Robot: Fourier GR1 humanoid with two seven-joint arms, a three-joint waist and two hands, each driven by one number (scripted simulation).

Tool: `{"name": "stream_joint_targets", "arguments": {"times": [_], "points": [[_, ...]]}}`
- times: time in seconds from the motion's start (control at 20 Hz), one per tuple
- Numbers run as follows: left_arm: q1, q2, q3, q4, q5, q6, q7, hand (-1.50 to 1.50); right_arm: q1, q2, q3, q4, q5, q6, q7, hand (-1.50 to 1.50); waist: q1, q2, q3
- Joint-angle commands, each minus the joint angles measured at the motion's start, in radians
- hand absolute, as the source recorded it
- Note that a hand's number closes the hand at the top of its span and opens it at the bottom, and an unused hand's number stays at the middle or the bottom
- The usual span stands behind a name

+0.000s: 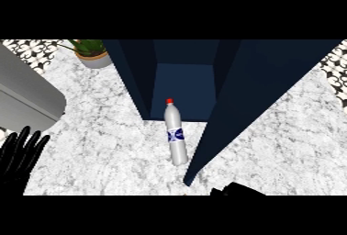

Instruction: Pick up the bottled water, place it into the cabinet and close the cabinet

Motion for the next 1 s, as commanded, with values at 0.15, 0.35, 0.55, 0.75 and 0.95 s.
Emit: {"name": "stream_joint_targets", "arguments": {"times": [0.15,0.35,0.55,0.75,0.95], "points": [[0.056,0.027,0.023,-0.096,0.020,-0.008,0.015,-1.50,-0.332,0.212,0.194,0.229,0.232,-0.288,0.086,1.50,0.018,0.010,0.001],[0.104,0.065,0.074,-0.167,0.062,-0.010,0.040,-1.50,-0.478,0.215,0.212,0.381,0.151,-0.487,0.014,1.50,0.028,0.016,0.004],[0.130,0.064,0.104,-0.177,0.058,-0.023,0.031,-1.50,-0.622,0.216,0.209,0.476,0.019,-0.639,-0.019,1.50,0.023,0.018,0.005],[0.179,0.105,0.142,-0.208,0.064,-0.059,0.053,-1.50,-0.746,0.216,0.113,0.601,-0.129,-0.627,-0.100,1.50,0.028,0.022,0.005],[0.190,0.095,0.162,-0.230,0.062,-0.051,0.058,-1.50,-0.749,0.217,0.114,0.670,-0.266,-0.340,-0.085,1.50,0.023,0.025,0.006]]}}
